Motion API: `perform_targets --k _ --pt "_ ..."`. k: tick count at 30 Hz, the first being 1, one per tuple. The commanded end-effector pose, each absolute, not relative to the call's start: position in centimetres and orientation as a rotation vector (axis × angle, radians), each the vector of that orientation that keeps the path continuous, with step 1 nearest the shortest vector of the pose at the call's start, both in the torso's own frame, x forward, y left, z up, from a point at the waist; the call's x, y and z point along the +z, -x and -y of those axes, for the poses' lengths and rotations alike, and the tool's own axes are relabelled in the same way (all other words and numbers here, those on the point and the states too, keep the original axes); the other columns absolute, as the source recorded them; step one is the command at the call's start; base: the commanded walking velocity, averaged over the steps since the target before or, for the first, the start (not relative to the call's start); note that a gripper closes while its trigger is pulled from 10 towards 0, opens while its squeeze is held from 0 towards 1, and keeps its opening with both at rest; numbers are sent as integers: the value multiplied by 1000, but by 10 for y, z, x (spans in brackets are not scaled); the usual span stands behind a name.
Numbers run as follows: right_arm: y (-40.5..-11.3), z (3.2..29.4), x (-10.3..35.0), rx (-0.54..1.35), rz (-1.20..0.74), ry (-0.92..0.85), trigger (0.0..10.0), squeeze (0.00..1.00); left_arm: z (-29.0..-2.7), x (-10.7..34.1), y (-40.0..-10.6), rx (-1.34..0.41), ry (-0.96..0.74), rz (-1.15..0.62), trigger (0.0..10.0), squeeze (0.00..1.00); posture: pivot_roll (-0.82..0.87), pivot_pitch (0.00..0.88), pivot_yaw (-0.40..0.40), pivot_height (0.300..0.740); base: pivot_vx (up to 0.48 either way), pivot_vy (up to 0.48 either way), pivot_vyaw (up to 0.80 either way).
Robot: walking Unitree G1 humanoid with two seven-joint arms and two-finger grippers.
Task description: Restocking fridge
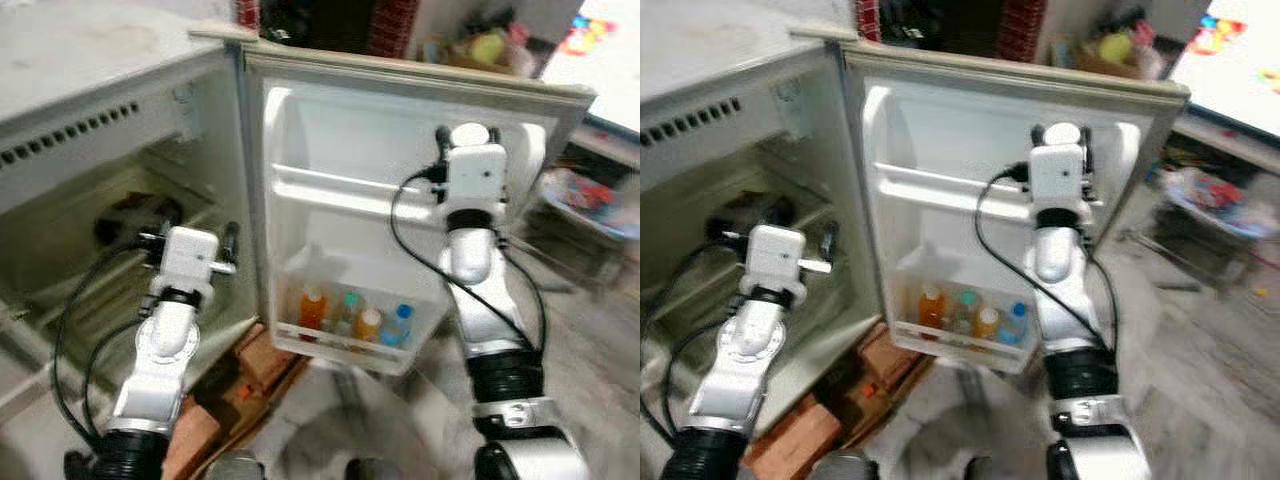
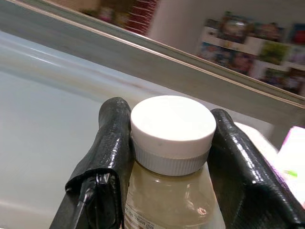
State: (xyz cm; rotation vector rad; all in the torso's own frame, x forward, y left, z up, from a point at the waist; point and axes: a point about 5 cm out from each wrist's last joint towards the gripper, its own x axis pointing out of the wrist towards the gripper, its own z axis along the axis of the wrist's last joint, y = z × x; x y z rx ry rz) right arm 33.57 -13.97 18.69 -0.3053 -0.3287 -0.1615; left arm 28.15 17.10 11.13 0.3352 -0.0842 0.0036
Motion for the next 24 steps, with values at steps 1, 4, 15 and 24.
perform_targets --k 1,4,15,24 --pt "-337 153 182 -204 288 310 10000 0 -162 111 -283 -21 -323 87 10000 0 136 0 -53 740 0 0 0" --pt "-337 153 182 -209 292 313 10000 0 -162 111 -283 -21 -325 89 10000 0 136 0 -53 740 0 0 0" --pt "-346 162 180 -271 243 284 10000 0 -160 111 -283 -26 -329 90 10000 0 137 0 -53 740 0 0 0" --pt "-357 183 178 -372 168 281 10000 0 -160 112 -282 -26 -334 92 10000 0 141 0 -55 740 0 0 0"
